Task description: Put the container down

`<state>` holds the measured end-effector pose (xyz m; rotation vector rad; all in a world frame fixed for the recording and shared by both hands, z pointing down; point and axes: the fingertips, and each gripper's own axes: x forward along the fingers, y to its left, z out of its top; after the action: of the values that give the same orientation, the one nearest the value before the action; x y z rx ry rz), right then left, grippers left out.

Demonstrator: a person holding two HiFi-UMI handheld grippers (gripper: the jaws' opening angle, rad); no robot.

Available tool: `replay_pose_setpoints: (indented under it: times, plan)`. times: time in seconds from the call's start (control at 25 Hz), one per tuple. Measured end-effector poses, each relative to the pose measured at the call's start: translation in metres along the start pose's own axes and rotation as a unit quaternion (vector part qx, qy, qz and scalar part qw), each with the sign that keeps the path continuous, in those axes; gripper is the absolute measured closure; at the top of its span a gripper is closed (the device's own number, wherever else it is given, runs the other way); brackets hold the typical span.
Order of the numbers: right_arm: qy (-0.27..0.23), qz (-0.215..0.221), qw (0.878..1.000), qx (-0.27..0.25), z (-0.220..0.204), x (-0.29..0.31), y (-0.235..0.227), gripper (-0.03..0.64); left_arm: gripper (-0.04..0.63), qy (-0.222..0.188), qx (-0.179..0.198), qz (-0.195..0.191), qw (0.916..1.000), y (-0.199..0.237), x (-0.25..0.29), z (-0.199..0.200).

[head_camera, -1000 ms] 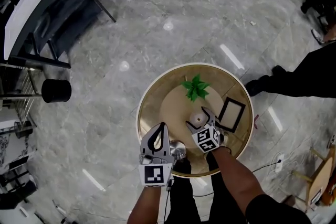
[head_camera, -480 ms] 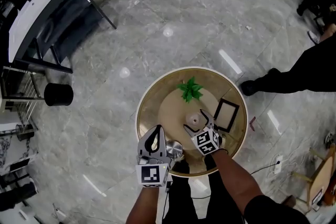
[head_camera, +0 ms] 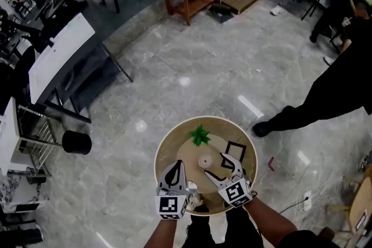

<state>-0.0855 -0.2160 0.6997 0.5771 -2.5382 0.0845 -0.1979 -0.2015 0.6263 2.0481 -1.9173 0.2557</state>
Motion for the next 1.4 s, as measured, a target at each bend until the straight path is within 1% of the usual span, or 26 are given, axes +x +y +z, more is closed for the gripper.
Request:
replay_pose_setpoints:
  times: [0.08,0.16,0.28,0.36,0.52,0.68,0.84,1.0,1.4]
  plan:
    - [-0.029,-0.008,1.0,0.005,0.039,-0.028,-0.006,0.29,0.603,-0.01,0.0,-0.009,0.9999,-0.012,-0.002,0.03]
    - [-0.052,-0.019,0.998,0.001,0.079,-0.053,-0.012,0.313,0.603,-0.017,0.007,-0.02,0.9996,-0.021,-0.007,0.057]
    - [-0.089,-0.044,0.995,-0.002,0.124,-0.089,-0.019,0.363,0.603,-0.025,0.02,-0.033,0.9989,-0.032,-0.015,0.081]
    - [-0.107,-0.06,0.992,-0.013,0.142,-0.111,-0.026,0.392,0.603,-0.033,0.024,-0.04,0.9983,-0.043,-0.019,0.094]
    - [-0.141,-0.079,0.986,-0.027,0.161,-0.146,-0.035,0.444,0.603,-0.049,0.031,-0.055,0.9968,-0.064,-0.027,0.121]
    - [-0.171,-0.101,0.98,-0.004,0.197,-0.181,-0.041,0.496,0.603,-0.064,0.054,-0.066,0.9943,-0.081,-0.033,0.141]
    - [-0.186,-0.115,0.976,-0.003,0.209,-0.203,-0.044,0.562,0.603,-0.072,0.05,-0.071,0.9936,-0.097,-0.043,0.154]
    - [-0.199,-0.125,0.972,-0.004,0.216,-0.218,-0.053,0.612,0.603,-0.076,0.053,-0.073,0.993,-0.109,-0.046,0.153]
    - [-0.214,-0.136,0.967,-0.014,0.228,-0.231,-0.069,0.618,0.603,-0.087,0.058,-0.065,0.9923,-0.114,-0.052,0.168]
